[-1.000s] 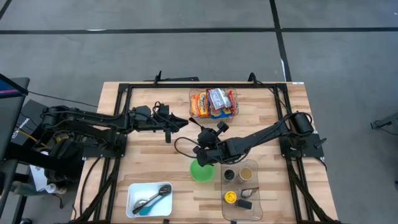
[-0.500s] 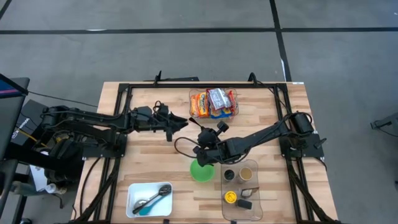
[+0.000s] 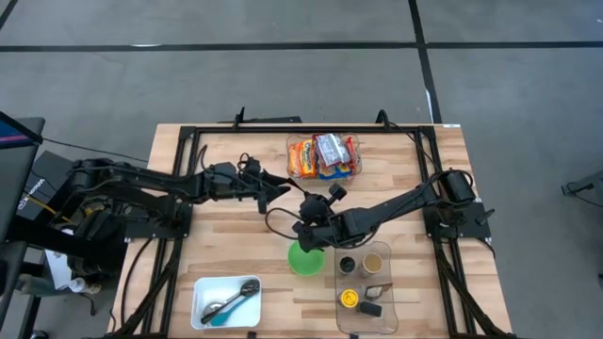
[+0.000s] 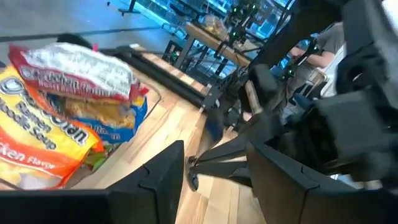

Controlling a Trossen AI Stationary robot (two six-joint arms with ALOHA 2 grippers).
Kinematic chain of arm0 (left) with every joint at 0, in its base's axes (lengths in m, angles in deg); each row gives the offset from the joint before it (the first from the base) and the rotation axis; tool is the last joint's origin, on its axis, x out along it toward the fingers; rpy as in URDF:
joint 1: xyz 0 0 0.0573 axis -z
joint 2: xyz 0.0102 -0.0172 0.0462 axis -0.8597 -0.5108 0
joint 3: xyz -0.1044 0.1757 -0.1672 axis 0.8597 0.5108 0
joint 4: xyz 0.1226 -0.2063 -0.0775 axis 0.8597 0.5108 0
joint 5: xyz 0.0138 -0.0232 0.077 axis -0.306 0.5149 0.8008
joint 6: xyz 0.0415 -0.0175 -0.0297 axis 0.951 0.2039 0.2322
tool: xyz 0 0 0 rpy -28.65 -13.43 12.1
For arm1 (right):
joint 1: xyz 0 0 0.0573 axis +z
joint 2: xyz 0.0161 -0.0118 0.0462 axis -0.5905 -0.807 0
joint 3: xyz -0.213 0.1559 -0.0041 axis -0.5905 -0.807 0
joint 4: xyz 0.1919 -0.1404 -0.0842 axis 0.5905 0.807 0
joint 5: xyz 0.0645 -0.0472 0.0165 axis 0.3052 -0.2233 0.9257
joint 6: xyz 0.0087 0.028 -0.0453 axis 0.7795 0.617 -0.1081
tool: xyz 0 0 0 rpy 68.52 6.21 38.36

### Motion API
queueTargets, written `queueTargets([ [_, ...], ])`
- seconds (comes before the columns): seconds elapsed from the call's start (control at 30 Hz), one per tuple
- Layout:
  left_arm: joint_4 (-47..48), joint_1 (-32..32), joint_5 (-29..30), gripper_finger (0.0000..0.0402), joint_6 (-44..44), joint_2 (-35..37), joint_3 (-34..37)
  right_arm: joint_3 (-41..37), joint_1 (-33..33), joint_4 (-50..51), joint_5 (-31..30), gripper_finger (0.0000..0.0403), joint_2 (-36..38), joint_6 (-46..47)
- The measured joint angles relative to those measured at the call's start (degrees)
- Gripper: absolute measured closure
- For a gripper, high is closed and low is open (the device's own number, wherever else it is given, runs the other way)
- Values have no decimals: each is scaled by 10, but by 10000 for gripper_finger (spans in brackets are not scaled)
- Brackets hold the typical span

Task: Pick & Place Food Item
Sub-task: Put the black spoon into the white bin

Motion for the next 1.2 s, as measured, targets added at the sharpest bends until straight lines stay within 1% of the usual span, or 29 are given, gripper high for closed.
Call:
queueTargets([
  [0.13,-42,0,-5,235,0,-41,0,0,1,1,1,401,0,0],
  [0.3,-87,0,-15,240,0,-72,0,0,0,2,13,401,0,0],
  [0.37,-106,0,-15,244,0,-79,0,0,0,5,14,401,0,0],
  [0.6,-106,0,-15,265,0,-80,0,0,0,5,14,401,0,0],
  [0.97,-106,0,-13,327,4,-80,0,0,-1,5,24,401,0,0],
  [1.2,-105,0,-8,375,6,-80,0,0,-2,5,28,401,0,0],
])
